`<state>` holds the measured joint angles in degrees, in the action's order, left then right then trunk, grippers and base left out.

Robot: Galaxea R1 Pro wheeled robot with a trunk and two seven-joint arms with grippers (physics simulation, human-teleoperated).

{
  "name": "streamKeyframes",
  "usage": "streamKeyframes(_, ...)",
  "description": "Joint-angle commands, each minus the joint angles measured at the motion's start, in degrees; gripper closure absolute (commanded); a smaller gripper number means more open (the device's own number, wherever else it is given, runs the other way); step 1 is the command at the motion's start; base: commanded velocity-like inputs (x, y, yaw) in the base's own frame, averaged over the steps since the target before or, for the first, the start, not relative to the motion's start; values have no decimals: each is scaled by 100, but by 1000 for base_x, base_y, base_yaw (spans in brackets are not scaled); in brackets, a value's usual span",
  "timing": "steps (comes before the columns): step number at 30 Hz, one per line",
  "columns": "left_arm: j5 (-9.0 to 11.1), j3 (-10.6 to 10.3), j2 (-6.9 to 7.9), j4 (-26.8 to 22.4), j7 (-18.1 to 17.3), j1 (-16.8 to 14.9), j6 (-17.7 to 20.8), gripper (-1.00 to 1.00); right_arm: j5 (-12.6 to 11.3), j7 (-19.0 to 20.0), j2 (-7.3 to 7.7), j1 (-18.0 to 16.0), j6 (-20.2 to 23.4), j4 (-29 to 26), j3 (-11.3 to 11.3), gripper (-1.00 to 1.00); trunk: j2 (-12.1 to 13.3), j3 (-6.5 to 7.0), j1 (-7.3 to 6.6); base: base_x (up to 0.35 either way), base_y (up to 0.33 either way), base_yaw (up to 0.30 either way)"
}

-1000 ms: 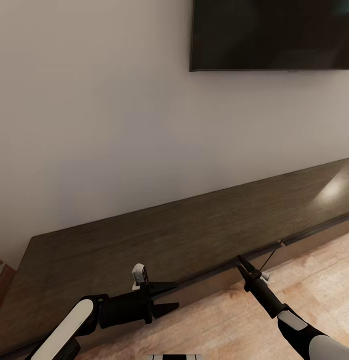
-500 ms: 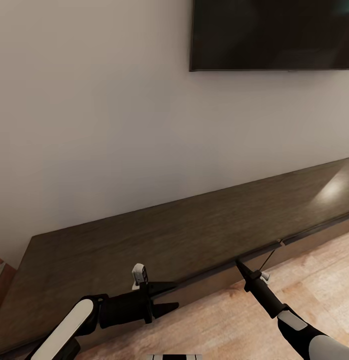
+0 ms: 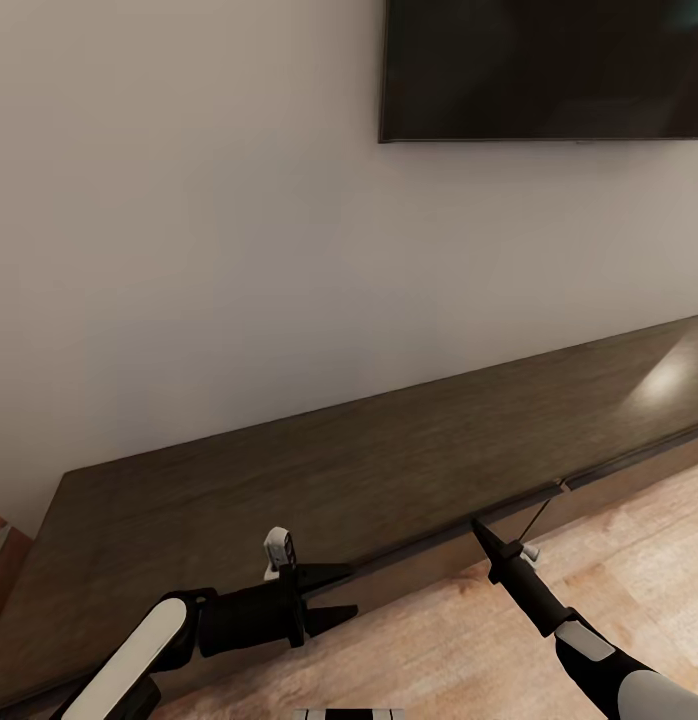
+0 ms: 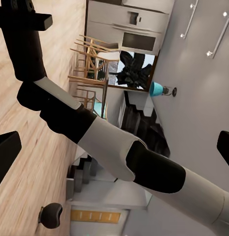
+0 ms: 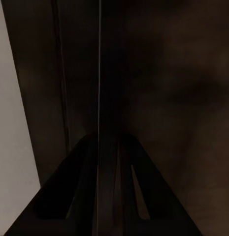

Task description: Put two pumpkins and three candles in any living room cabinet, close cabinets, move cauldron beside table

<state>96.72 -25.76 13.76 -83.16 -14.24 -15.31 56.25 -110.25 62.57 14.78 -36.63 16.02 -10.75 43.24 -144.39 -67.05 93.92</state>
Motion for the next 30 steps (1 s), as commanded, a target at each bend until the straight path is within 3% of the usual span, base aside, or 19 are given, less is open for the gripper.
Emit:
streamKeyframes(1, -39, -8, 4, 2, -52, -5, 0, -100, -75, 1, 6, -2, 54, 9, 17, 100, -1, -5, -1, 0, 0, 0)
streamKeyframes(30, -39, -9, 4, 2, -52, -7, -4, -100, -85, 80, -10, -2, 24, 6, 9, 100, -1, -5, -1, 0, 0, 0)
